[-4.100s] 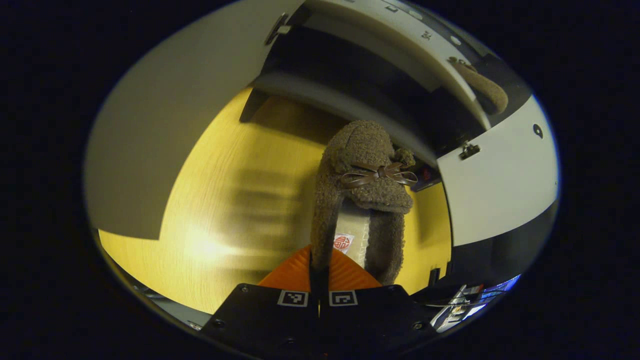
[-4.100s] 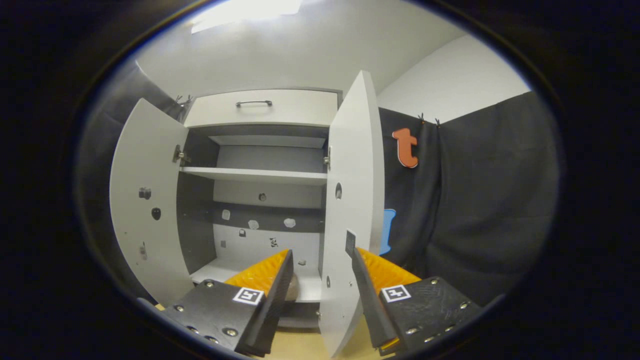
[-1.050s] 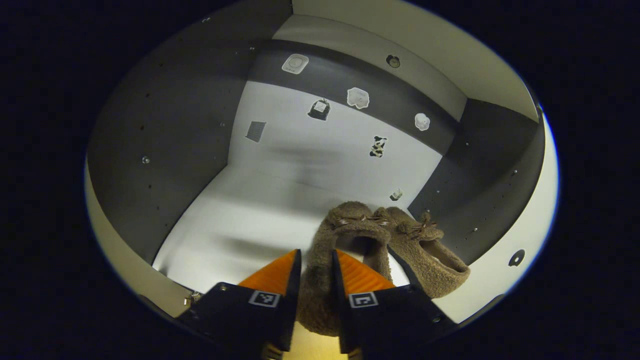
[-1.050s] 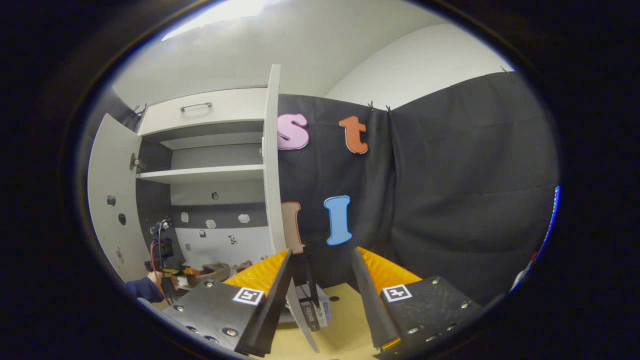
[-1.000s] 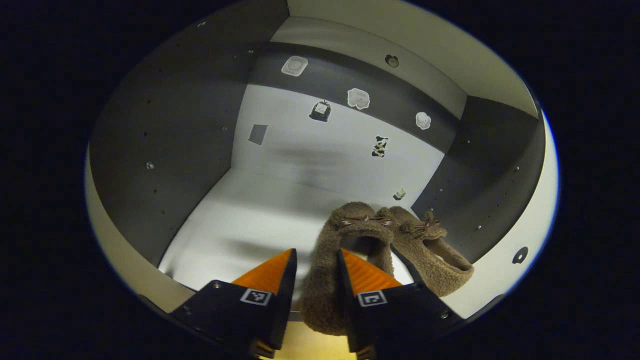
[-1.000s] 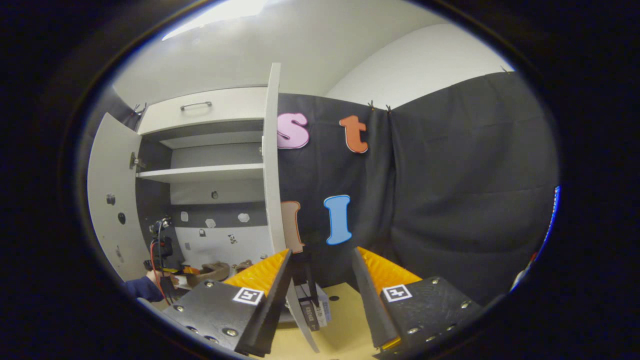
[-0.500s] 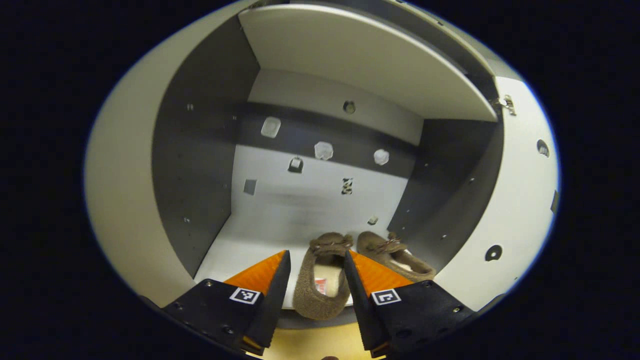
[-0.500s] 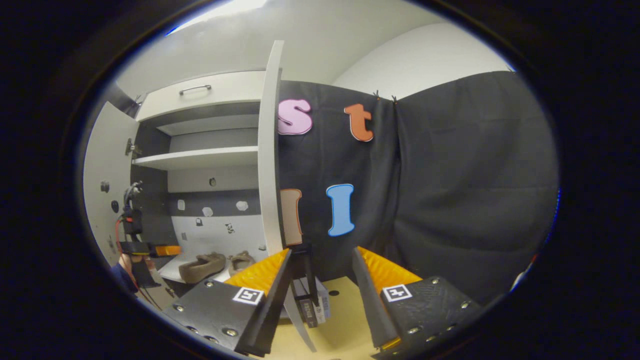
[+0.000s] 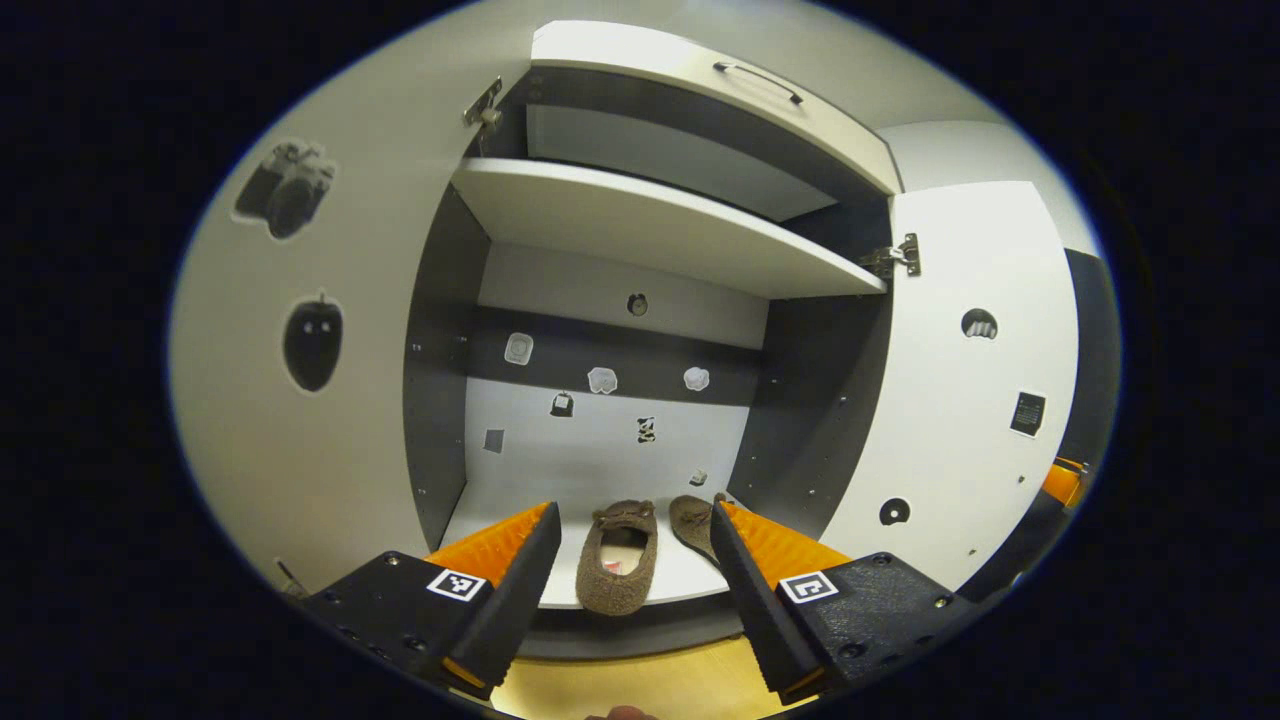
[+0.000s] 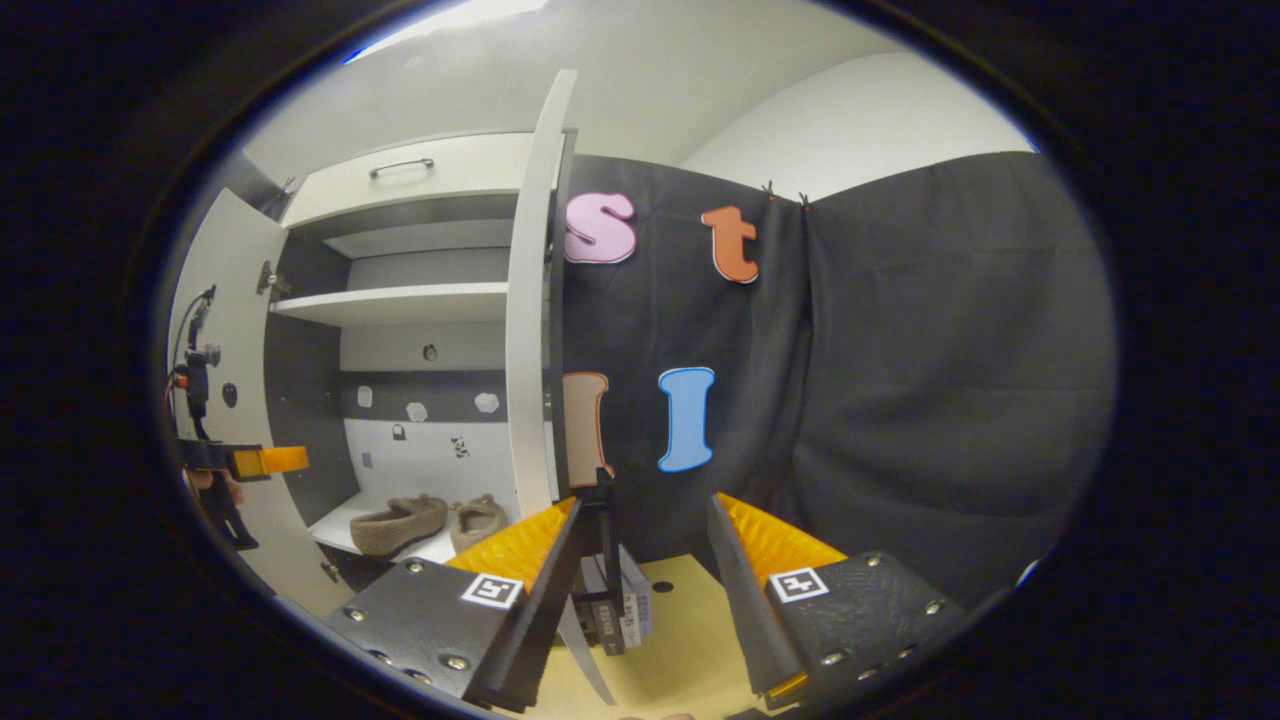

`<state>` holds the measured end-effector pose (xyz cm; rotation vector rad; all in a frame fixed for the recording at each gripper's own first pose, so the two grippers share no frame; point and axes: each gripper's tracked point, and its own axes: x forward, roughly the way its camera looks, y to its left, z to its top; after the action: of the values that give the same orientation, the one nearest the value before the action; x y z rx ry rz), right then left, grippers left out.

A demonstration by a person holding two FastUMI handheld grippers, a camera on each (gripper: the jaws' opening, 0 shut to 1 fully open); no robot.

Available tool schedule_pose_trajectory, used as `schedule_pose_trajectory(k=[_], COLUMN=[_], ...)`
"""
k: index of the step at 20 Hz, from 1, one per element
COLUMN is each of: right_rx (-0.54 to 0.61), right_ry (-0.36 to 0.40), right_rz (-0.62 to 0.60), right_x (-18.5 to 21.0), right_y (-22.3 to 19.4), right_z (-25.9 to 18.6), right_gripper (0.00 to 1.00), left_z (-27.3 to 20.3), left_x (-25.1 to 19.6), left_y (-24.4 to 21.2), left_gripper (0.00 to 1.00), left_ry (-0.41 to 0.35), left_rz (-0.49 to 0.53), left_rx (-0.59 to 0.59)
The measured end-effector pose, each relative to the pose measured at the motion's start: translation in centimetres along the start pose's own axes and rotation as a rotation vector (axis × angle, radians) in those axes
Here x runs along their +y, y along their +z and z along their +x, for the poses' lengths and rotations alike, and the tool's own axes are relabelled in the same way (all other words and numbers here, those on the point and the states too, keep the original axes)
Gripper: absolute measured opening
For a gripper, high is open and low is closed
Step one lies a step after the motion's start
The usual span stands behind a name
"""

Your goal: Grab one shoe with the right hand and put it into the shoe cabinet, grab the other shoe with the left hand and put it into the shoe cabinet; then close the right door with the right hand and the left door with the left hand.

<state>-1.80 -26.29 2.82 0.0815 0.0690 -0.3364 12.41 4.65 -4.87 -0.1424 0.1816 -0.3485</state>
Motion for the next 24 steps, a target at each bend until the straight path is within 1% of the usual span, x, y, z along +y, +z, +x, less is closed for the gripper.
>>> schedule_pose_trajectory(k=[2, 3, 5, 7, 8, 11, 14, 15, 16, 19, 21, 22, 23, 24], right_rx=[0.003, 0.008, 0.015, 0.017, 0.018, 0.031, 0.038, 0.038, 0.04, 0.051, 0.063, 0.071, 0.079, 0.084], right_ry=[0.02, 0.038, 0.074, 0.108, 0.132, 0.242, 0.339, 0.365, 0.388, 0.45, 0.491, 0.511, 0.53, 0.539], right_rz=[-0.012, -0.005, 0.01, 0.008, 0.004, 0.019, 0.029, 0.03, 0.035, 0.056, 0.069, 0.076, 0.082, 0.082], right_x=[0.5, 0.9, 1.6, 2.6, 3.1, 6.1, 9.4, 10.5, 11.6, 14.1, 14.8, 15.6, 16.4, 17.5], right_y=[0.1, 0.1, 0.0, 0.0, 0.1, 0.0, -0.3, -0.2, -0.3, -0.5, -0.9, -0.9, -1.1, -1.3], right_z=[-0.1, -0.2, -0.3, -0.3, -0.5, -0.9, -0.6, -0.5, -0.4, 0.3, 0.3, 0.7, 0.9, 1.3], right_gripper=[0.75, 0.71, 0.71, 0.71, 0.75, 0.75, 0.75, 0.72, 0.75, 0.75, 0.75, 0.72, 0.72, 0.75], left_z=[-1.6, -2.3, -3.5, -4.6, -5.2, -6.3, -6.8, -7.3, -7.8, -9.0, -9.5, -9.9, -10.2, -10.5], left_x=[-0.7, -1.1, -1.3, -1.3, -1.3, -1.5, -0.8, -0.7, -0.4, 0.6, 0.9, 1.0, 1.2, 1.3], left_y=[0.7, 0.8, 1.4, 1.6, 1.8, 2.1, 1.7, 1.7, 1.7, 1.7, 1.8, 2.0, 2.0, 2.0], left_gripper=[0.91, 0.91, 0.91, 0.91, 0.91, 0.91, 0.91, 0.91, 0.91, 0.91, 0.91, 0.91, 0.91, 0.91], left_ry=[-0.013, -0.021, -0.022, -0.013, -0.01, -0.004, 0.018, 0.022, 0.027, 0.056, 0.067, 0.072, 0.078, 0.085], left_rz=[-0.006, -0.014, -0.02, -0.003, 0.002, -0.001, -0.008, -0.013, -0.016, -0.009, -0.007, -0.004, -0.001, 0.003], left_rx=[-0.019, -0.025, -0.039, -0.044, -0.05, -0.059, -0.053, -0.052, -0.051, -0.048, -0.053, -0.056, -0.058, -0.061])
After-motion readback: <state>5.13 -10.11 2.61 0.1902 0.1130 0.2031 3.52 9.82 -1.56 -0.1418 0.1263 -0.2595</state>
